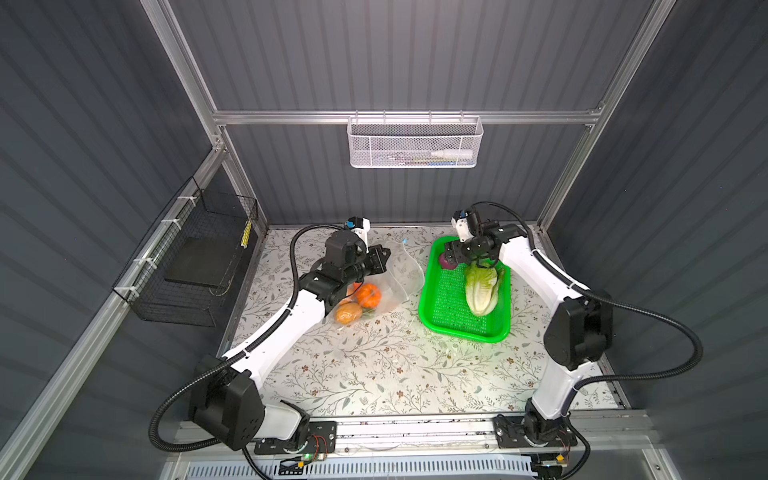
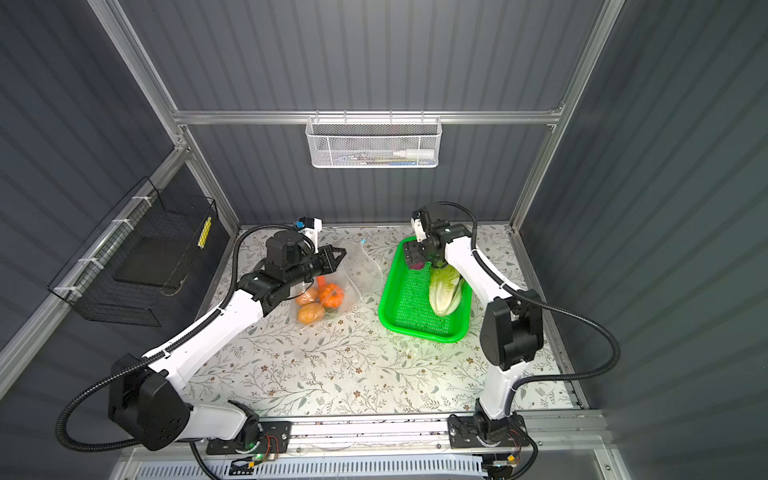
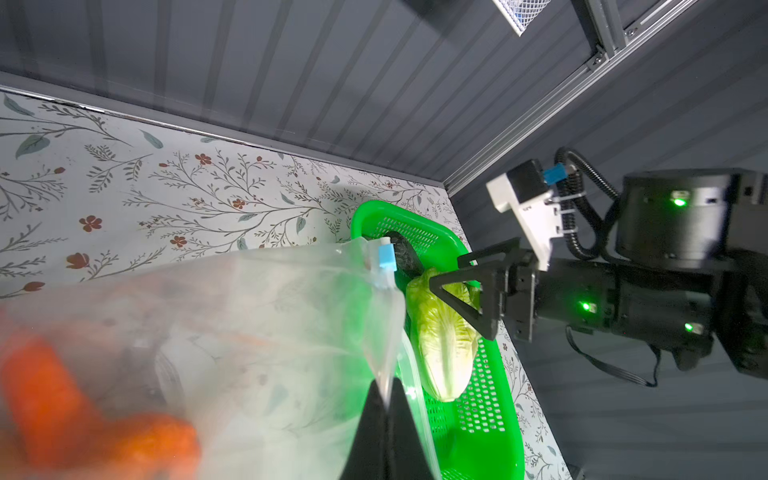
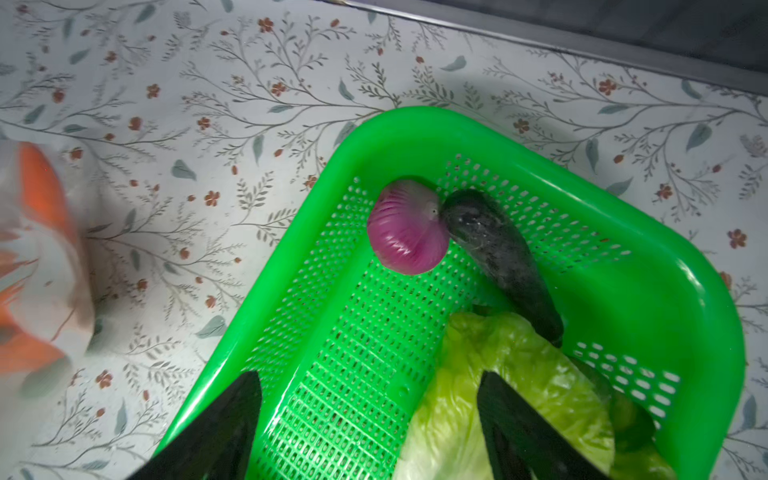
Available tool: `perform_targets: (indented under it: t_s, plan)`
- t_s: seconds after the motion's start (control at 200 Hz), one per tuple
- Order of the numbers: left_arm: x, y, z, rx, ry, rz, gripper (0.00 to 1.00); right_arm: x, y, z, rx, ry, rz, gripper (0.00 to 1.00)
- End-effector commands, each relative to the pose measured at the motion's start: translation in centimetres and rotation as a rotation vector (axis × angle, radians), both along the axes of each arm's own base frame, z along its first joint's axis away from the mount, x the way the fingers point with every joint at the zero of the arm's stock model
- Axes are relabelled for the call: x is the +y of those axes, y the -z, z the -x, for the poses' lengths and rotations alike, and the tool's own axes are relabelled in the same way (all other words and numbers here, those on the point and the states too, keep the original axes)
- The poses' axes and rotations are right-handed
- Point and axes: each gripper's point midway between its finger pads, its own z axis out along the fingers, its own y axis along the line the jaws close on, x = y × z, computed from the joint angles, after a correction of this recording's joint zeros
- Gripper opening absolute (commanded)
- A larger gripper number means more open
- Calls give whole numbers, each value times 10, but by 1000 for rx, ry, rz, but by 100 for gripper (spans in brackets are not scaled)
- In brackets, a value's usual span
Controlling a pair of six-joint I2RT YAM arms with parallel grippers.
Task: Place the food in the zip-top bag and seal the zipper
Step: 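Move the right gripper back over the basket and grasp the red onion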
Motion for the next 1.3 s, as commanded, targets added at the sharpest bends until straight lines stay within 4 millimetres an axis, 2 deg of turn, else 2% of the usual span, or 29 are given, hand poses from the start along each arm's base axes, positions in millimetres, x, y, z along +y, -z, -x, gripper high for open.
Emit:
perform_targets:
  t_s: [0.0,0.11,0.325,0.475,0.71,0.995,1.291]
  plan:
    - [-2,-11,1,-23,0,23,0,-9,9,-4,64,131,-20,85]
    - [-3,-10,1,-19,0,25,0,-5,18,-20,71,213,-86,85]
    - [0,-11,3,-25,-4,21,0,5,42,-42,97,310,-200,78]
    - [2,-10,4,-24,-8,20,0,-6,62,-55,88,404,-196,77]
    - [2,-12,6,-30,-7,18,0,-8,83,-73,110,448,-242,79]
    - [3,-10,5,-30,-11,12,0,-5,110,-73,160,471,-250,81]
    - [2,-9,3,-26,-12,12,0,-3,127,-66,185,466,-241,85]
